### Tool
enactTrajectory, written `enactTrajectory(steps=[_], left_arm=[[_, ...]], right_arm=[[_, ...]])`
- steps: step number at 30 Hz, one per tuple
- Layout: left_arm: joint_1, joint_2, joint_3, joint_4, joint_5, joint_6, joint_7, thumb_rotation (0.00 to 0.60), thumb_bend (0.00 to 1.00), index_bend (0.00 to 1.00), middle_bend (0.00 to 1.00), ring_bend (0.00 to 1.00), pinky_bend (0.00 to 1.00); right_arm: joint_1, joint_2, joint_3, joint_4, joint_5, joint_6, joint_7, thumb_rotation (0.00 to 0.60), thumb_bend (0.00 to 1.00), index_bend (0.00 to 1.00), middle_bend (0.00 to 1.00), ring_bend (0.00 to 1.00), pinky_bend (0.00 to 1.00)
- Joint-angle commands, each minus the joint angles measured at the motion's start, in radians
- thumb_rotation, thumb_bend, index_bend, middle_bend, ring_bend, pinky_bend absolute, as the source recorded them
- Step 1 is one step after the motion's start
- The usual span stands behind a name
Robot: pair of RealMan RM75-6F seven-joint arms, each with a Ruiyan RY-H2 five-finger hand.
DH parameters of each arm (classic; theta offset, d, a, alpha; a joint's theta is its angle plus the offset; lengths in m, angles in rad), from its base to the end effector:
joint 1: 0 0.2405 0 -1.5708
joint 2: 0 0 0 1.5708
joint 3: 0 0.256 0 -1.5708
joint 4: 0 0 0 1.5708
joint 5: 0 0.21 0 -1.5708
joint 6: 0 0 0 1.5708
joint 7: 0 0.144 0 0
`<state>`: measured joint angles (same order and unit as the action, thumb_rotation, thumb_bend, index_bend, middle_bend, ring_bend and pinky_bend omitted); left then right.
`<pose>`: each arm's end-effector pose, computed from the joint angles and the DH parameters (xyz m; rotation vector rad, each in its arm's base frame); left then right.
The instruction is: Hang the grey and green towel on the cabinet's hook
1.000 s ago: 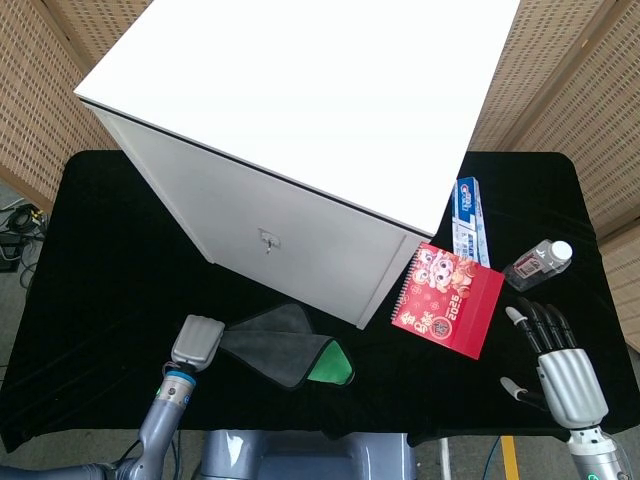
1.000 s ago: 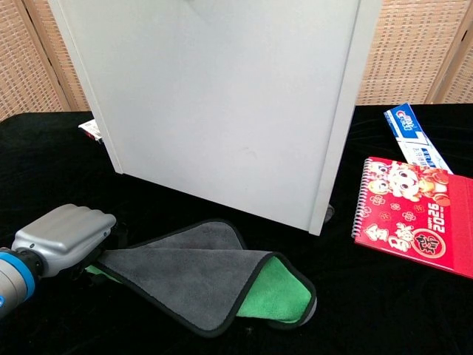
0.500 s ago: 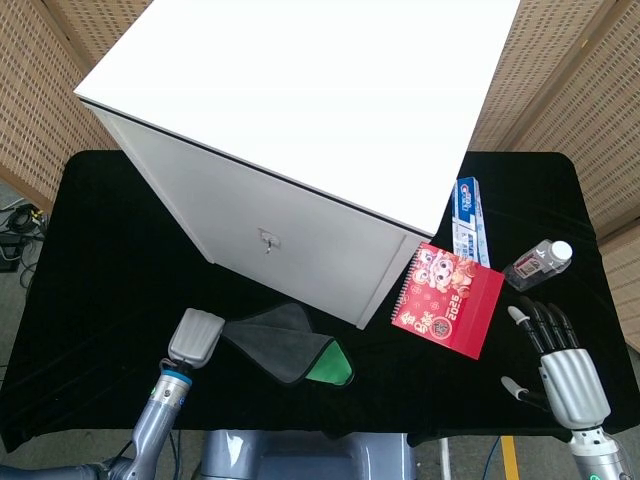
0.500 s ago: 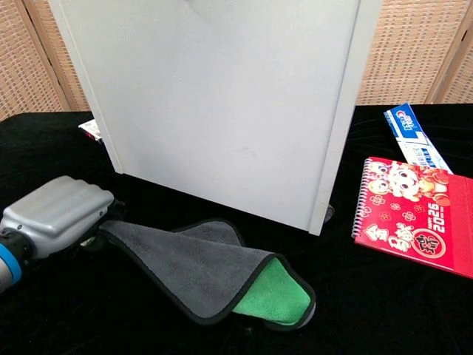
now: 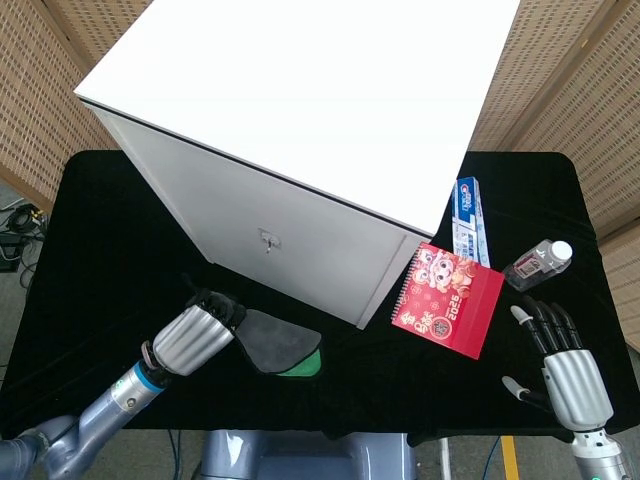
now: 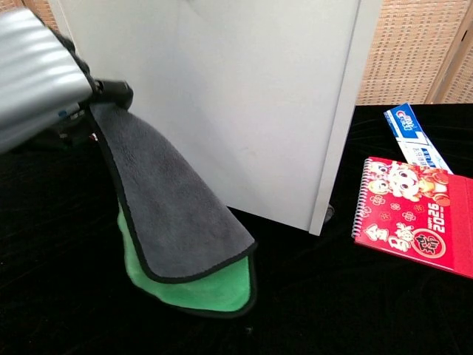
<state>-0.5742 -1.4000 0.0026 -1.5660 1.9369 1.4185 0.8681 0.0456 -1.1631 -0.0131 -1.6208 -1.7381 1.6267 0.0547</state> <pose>-0.1319 0.2429 0.0465 -1.8754 0.3545 -1.0162 -0.2774 -0.1519 0.1428 1.4796 -0.8654 1.1428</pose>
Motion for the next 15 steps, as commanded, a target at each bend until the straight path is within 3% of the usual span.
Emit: enactTrajectory(steps=[1, 5, 15], left_arm=[[-0.064, 0.078, -0.033, -0.014, 0.119, 0.032, 0.000, 0.600, 0.69, 0.77, 0.84, 0.80, 0.72], [-0.100, 0.108, -0.050, 0.041, 0.215, 0.047, -0.008, 0.600, 0.69, 0.78, 0.84, 0.80, 0.72], [-0.127, 0.089, -0.073, 0.085, 0.246, 0.044, -0.085, 0.600, 0.68, 0.79, 0.84, 0.80, 0.72]], right_arm=[[-0.001, 0.000, 0.002, 0.000, 0.002, 0.002, 0.004, 0.600, 0.12, 0.09, 0.00, 0.00, 0.00], [0.000, -0.001, 0.003, 0.002, 0.001, 0.002, 0.004, 0.600, 0.12, 0.09, 0.00, 0.00, 0.00], [-0.001, -0.005, 0.003, 0.003, -0.001, 0.003, -0.001, 0.600, 0.12, 0.09, 0.00, 0.00, 0.00]])
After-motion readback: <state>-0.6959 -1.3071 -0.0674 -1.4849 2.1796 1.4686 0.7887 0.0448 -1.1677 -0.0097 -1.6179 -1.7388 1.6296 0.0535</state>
